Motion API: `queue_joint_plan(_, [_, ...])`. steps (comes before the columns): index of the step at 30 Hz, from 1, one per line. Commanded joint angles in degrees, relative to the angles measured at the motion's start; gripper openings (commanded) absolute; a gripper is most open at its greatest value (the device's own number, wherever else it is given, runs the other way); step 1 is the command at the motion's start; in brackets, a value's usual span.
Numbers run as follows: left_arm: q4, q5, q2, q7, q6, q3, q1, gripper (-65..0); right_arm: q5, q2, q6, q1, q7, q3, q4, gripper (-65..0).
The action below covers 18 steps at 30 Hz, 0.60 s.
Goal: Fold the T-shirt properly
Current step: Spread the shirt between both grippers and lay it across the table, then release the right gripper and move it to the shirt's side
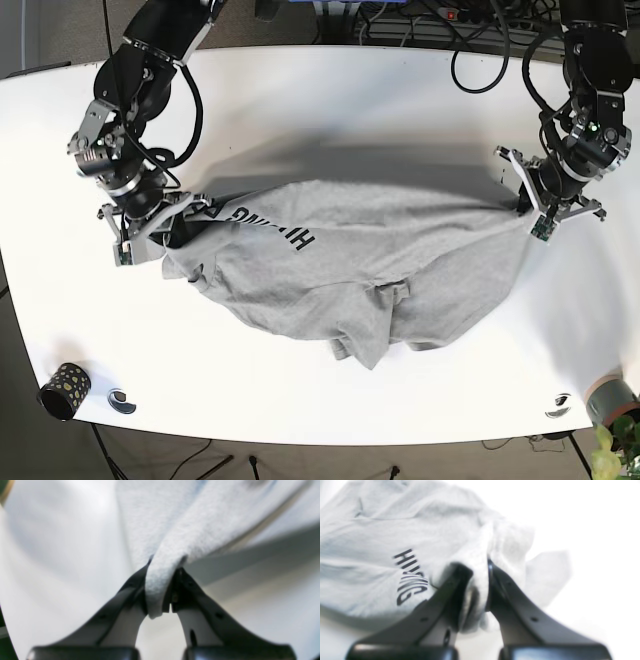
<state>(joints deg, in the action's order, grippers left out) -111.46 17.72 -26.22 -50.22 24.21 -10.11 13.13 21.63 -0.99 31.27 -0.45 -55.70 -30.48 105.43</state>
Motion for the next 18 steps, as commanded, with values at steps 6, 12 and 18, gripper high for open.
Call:
queue_joint_plan(6, [-2.61, 0.70, -0.82, 1.38, 0.28, -5.58, 8.37, -64.9, 3.74, 2.36, -0.10, -4.34, -1.40, -5.61, 2.05, -65.0])
queue_joint_plan(12, [-2.61, 0.70, -0.64, 1.38, 5.38, -7.25, 13.29, -65.0, 7.60, 3.41, -0.19, -8.83, -2.36, -8.42, 2.05, -65.0])
queue_joint_plan(18, [-2.61, 0.44, 2.00, 1.47, 10.74, -11.56, 16.37, -64.6, 11.03, 3.50, -0.28, -14.01, -2.36, -8.33, 2.05, -65.0])
